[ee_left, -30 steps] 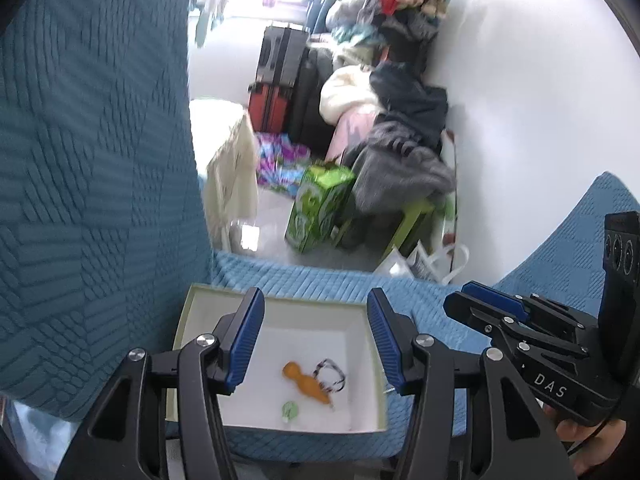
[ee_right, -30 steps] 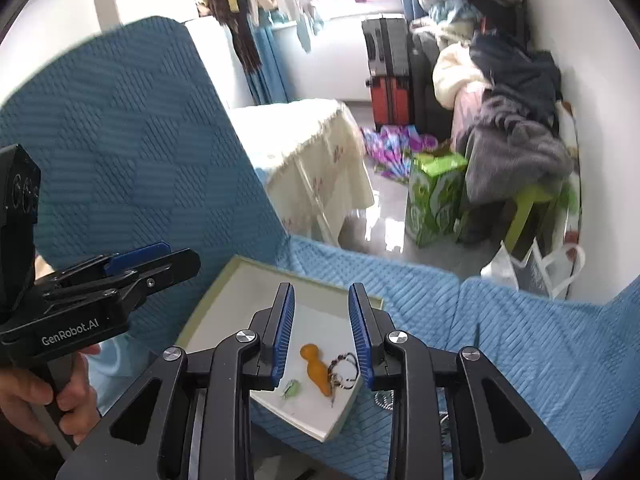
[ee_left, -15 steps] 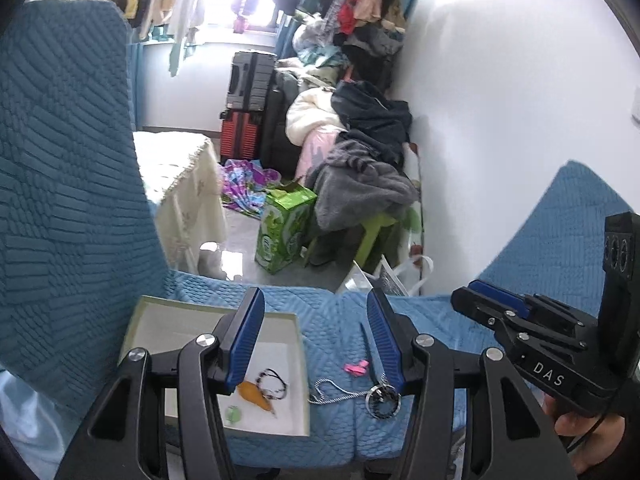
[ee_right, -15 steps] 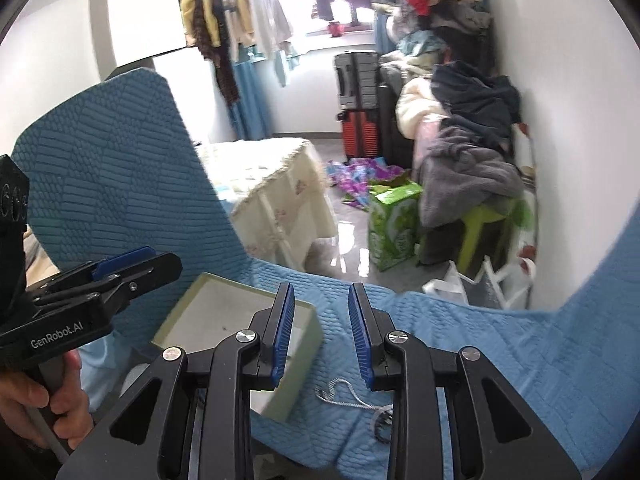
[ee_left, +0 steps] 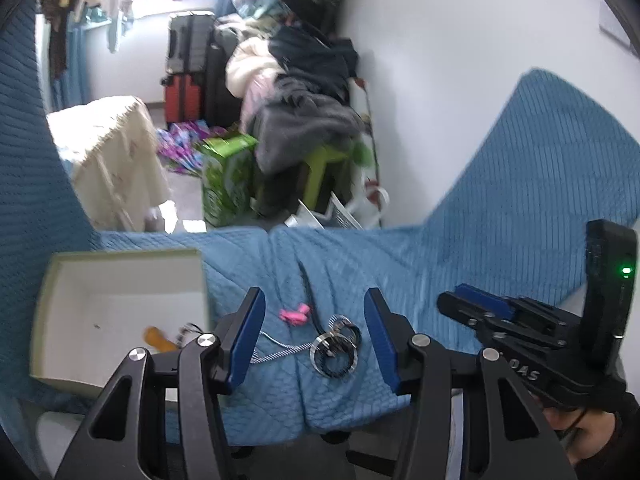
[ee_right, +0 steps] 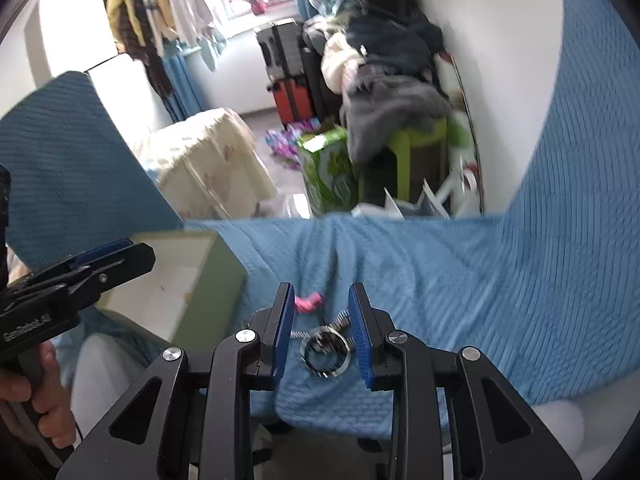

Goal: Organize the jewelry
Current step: 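Lower the left gripper onto the black coil bracelet and close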

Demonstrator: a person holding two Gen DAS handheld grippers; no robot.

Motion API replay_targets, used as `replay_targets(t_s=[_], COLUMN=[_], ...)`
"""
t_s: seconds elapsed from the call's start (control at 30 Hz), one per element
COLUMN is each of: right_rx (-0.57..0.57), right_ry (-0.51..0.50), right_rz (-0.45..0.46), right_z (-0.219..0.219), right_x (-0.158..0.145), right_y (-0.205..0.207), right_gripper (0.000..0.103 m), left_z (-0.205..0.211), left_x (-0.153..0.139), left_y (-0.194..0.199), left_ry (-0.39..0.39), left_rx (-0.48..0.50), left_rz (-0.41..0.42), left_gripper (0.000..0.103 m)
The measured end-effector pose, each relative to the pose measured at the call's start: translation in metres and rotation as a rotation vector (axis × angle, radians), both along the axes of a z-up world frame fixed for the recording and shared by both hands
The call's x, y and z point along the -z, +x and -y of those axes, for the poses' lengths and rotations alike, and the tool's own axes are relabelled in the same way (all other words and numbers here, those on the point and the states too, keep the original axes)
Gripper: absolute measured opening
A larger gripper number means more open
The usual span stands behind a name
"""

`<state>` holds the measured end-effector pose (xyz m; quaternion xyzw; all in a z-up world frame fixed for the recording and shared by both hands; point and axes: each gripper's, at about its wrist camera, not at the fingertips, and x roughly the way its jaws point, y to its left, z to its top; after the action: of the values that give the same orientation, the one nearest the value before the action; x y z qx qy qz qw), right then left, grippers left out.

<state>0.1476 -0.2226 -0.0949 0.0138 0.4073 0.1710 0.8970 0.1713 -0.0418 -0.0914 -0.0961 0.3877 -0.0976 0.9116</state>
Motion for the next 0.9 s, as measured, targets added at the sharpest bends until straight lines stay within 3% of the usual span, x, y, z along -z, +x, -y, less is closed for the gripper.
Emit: replay_targets(t_s=[0.2,0.5,0.9], right_rx=[0.038,0.038,0.021], right_ry=[0.032,0.038,0.065], right_rz=[-0.066,-0.148,-0.218], right_z=[0.020,0.024,0.013], right_x=[0.055,0.108,0.130], right_y=[0.004,0.022,0.042], right_gripper=[0.025,0.025,0.025], left_z=[0.025,0.050,0.058], left_x=[0.052,0.147,0.194], left_y=[0.012,0.046,0.066], left_ry=[-0.009,-0.019,0.026], left_rx=[0.067,0.125,0.126], left_rz=[-0.097,-0.271,-0.334], left_gripper=[0.040,0.018,0.018])
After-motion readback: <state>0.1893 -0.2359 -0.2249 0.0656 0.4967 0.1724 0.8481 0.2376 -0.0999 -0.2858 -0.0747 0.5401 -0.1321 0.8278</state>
